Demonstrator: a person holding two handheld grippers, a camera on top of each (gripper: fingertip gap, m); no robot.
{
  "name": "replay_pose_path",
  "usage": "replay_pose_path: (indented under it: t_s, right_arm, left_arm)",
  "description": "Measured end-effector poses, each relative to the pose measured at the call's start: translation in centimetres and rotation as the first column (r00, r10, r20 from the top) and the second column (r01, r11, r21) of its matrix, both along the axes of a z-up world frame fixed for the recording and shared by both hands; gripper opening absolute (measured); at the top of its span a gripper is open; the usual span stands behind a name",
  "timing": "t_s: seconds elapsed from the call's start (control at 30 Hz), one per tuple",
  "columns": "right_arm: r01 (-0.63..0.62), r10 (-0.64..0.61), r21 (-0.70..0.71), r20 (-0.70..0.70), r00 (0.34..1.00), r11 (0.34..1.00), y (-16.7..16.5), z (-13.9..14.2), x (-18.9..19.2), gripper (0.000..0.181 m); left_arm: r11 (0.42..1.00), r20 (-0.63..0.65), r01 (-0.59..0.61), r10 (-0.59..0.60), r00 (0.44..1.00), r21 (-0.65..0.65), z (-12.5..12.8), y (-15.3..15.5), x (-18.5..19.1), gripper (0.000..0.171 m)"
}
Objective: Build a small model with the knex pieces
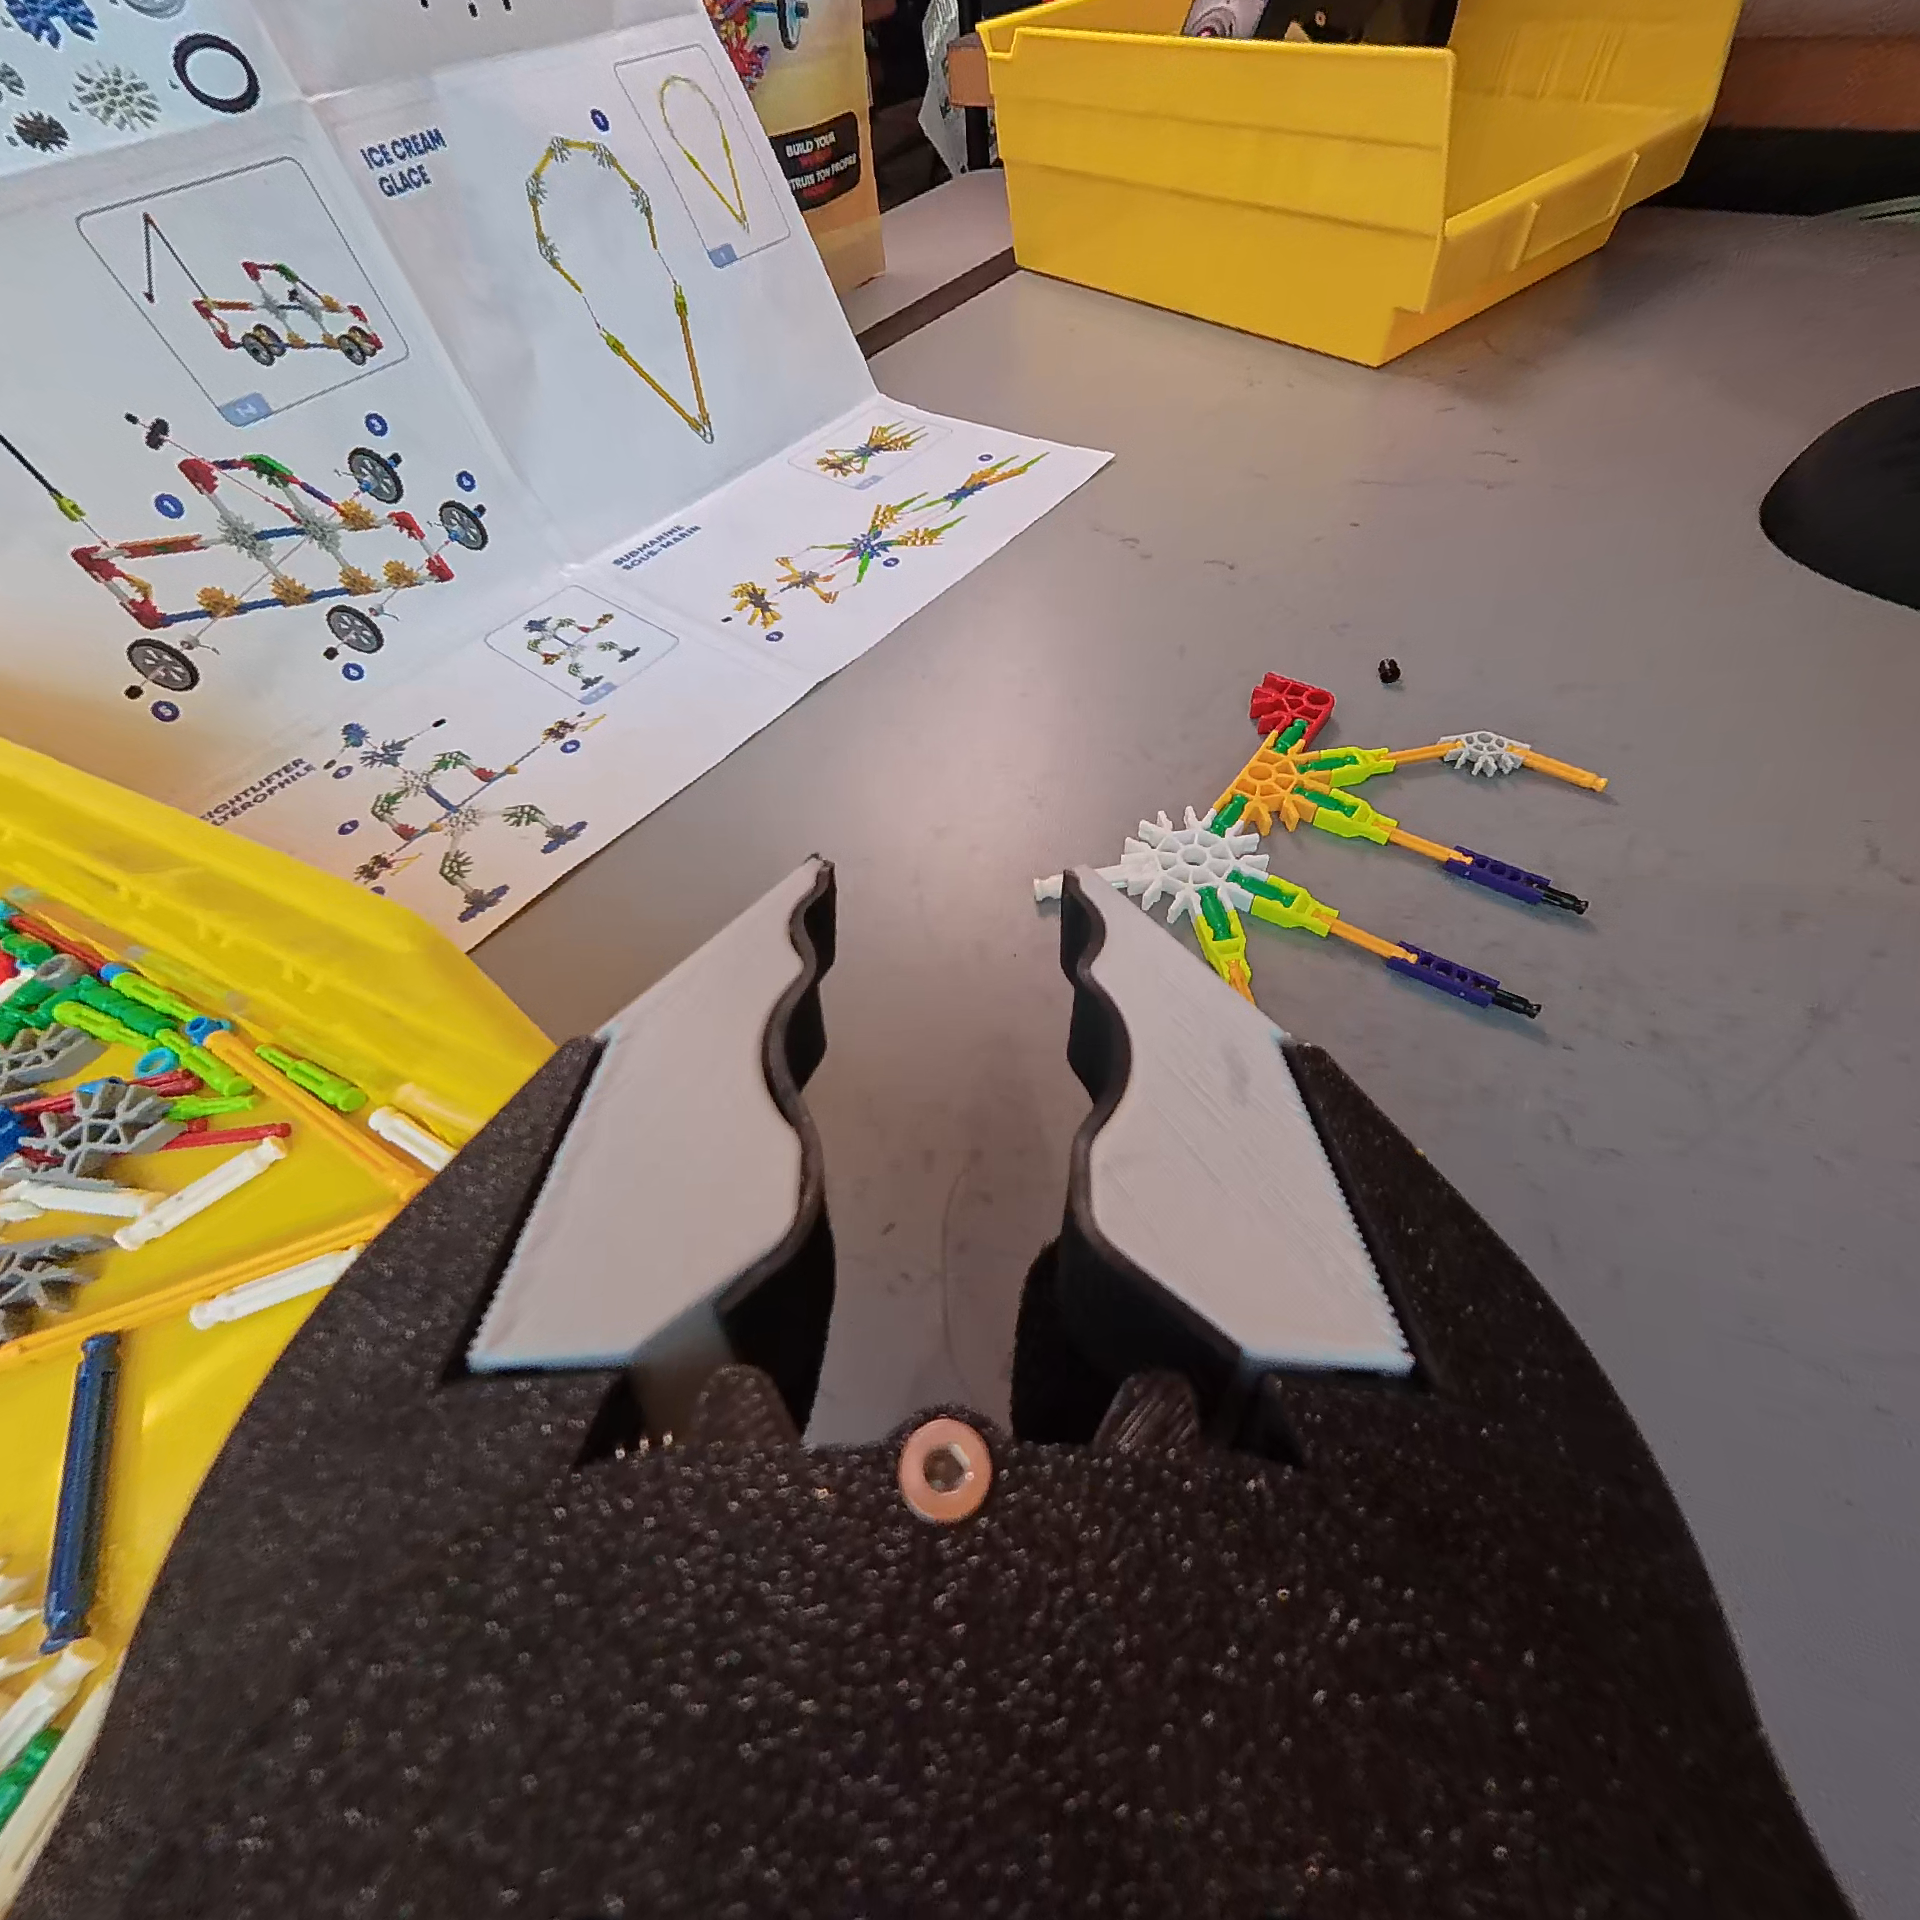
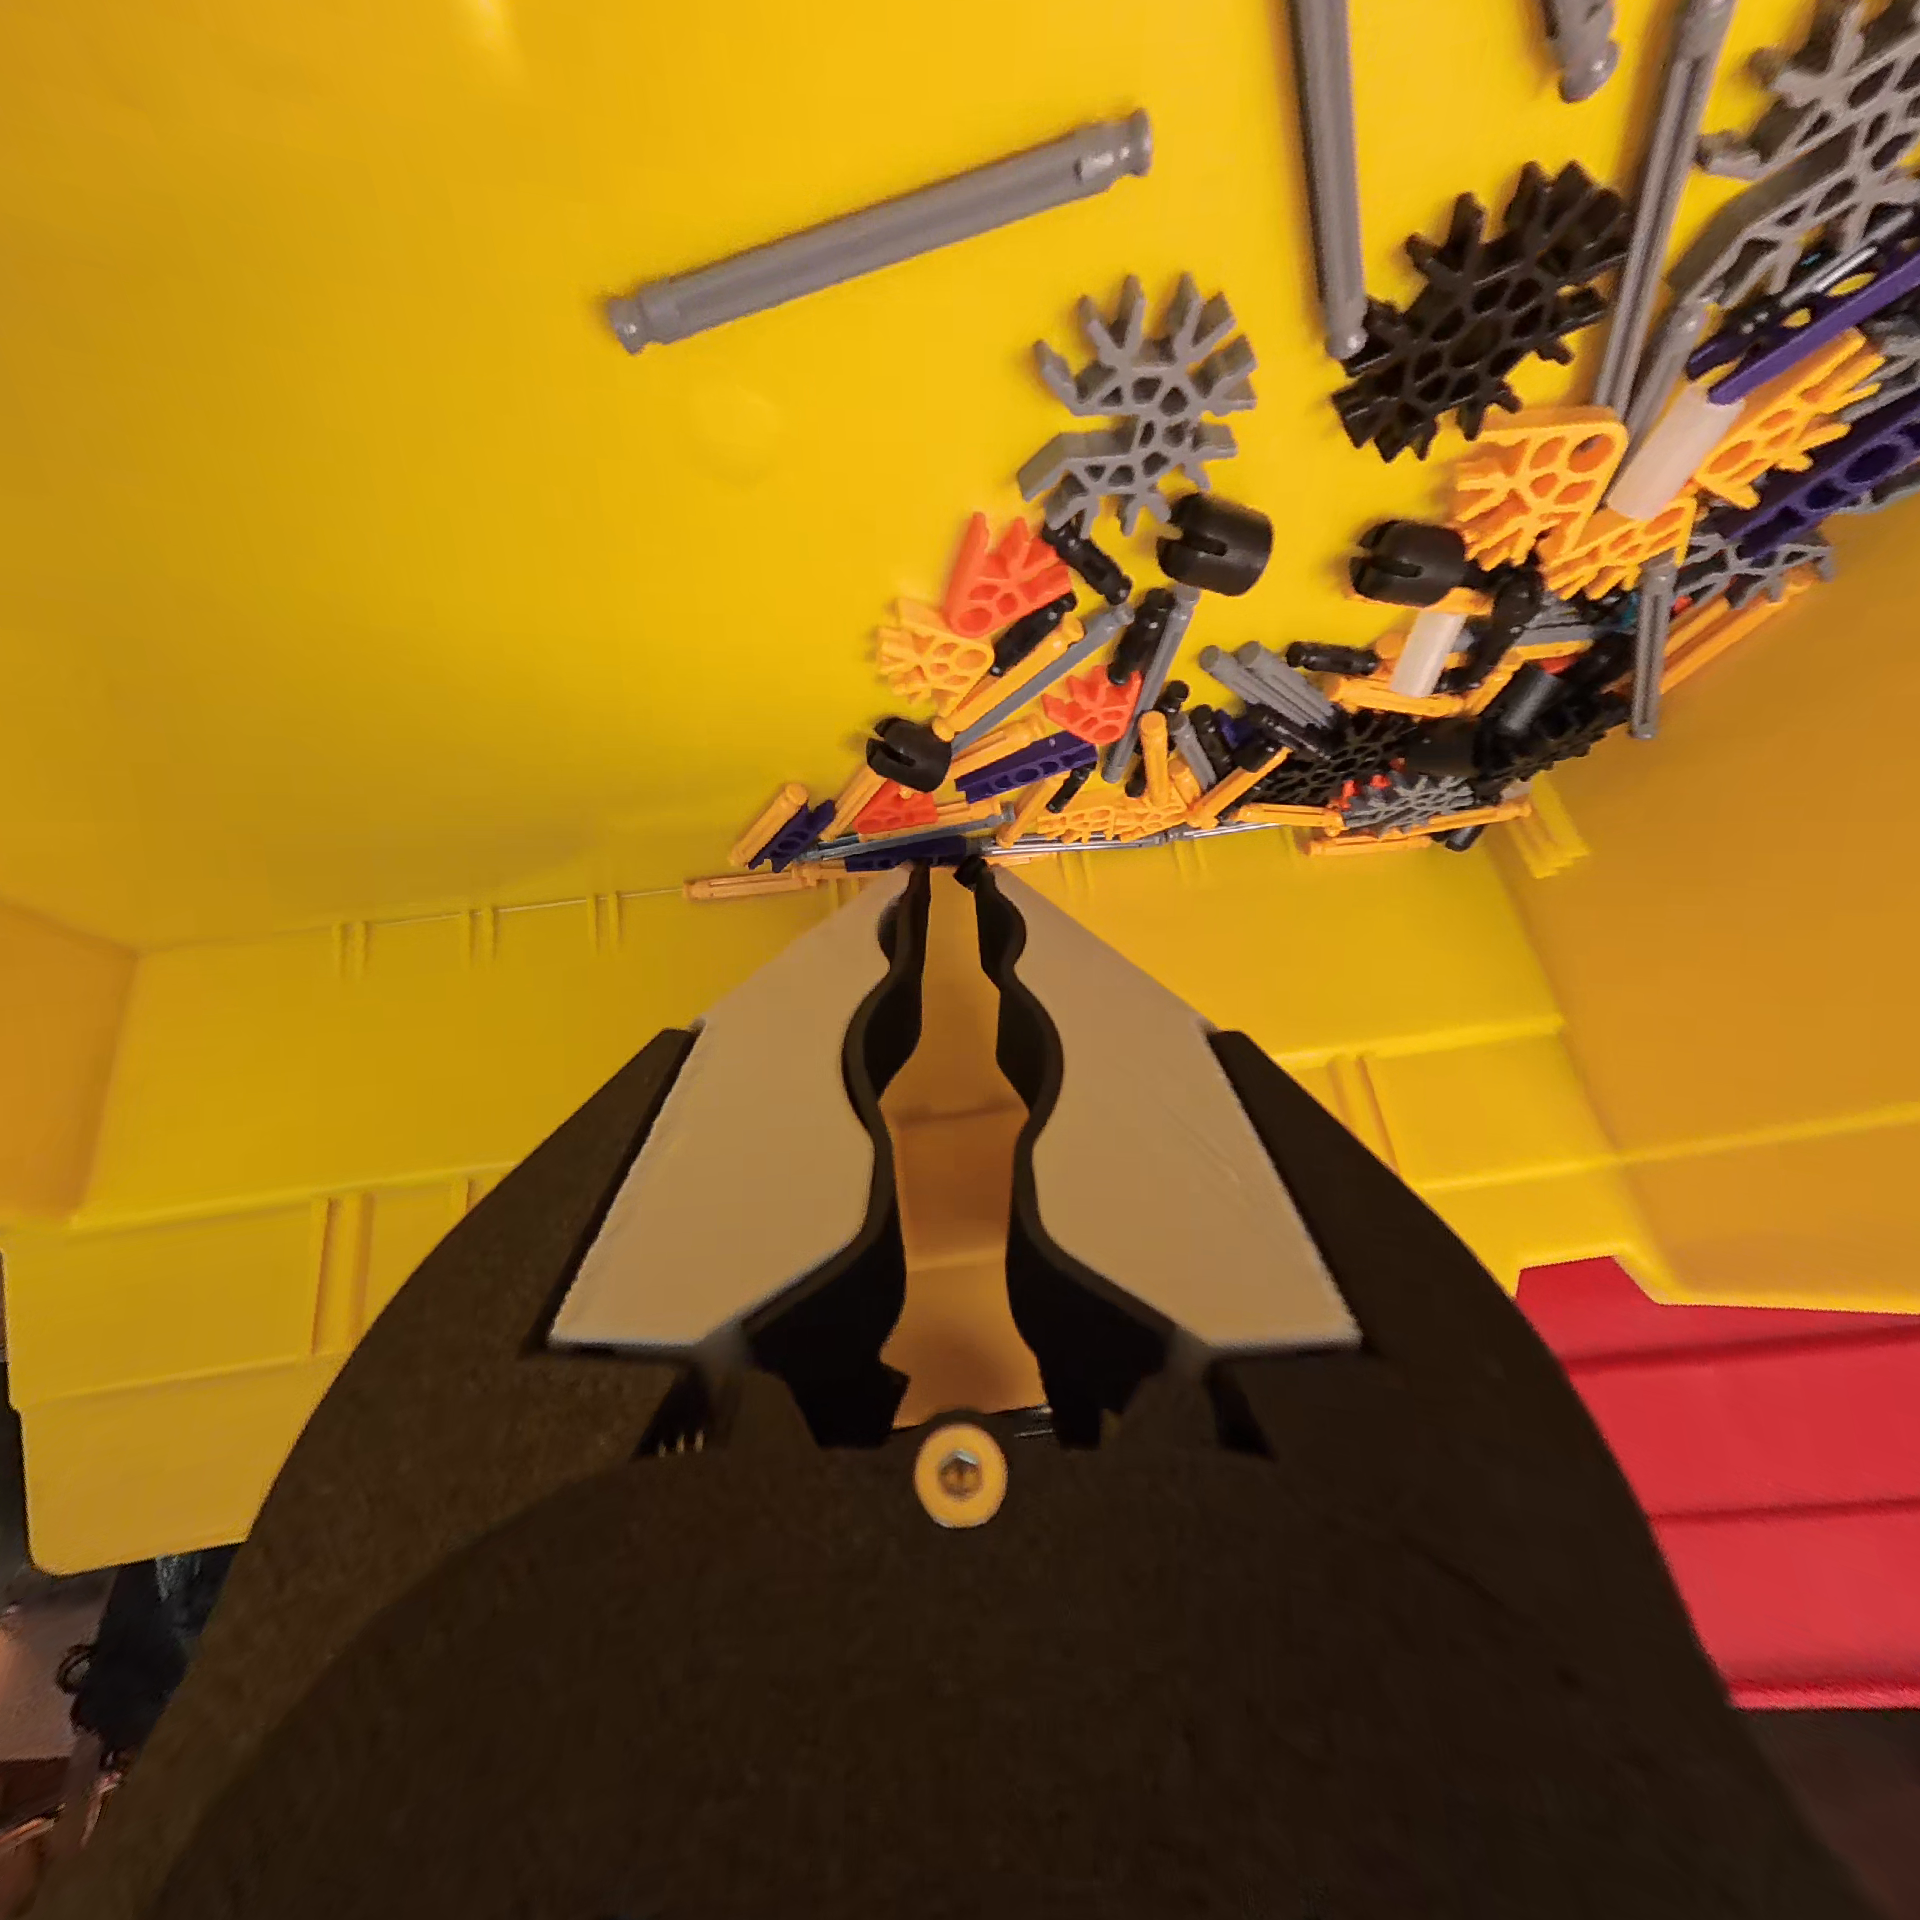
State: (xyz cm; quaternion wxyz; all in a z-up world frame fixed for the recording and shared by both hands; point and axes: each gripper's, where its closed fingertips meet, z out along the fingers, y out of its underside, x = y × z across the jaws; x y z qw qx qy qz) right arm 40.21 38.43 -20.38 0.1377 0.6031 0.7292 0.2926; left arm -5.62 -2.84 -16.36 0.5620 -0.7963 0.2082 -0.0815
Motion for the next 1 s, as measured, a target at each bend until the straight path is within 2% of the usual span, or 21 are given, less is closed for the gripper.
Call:
replay_pose_path:
  t_s: [0.17,0.23,0.47,1.0]
  right_arm:
    - [0.001,-0.001,-0.001,0.019,1.000,1.000,0.0,0.0,0.0,0.006]
    - [-0.009,0.008,0.008,0.031,0.999,1.000,0.2,0.1,0.1,0.000]
    - [-0.013,0.013,0.018,0.002,1.000,1.000,-0.1,0.0,-0.1,0.000]
    - [-0.025,0.034,0.049,-0.190,0.981,0.998,-2.8,2.8,-2.1,0.000]
  left_arm:
    - [1.000,0.001,-0.002,0.002,1.000,0.000,0.0,0.0,0.0,0.043]
    - [1.000,0.000,-0.001,0.001,1.000,0.000,0.0,0.0,0.0,0.043]
    - [1.000,-0.002,0.002,-0.002,1.000,0.002,0.0,0.0,0.0,0.043]
    - [0.999,-0.023,0.031,-0.030,0.999,0.025,0.5,-0.4,0.6,0.043]
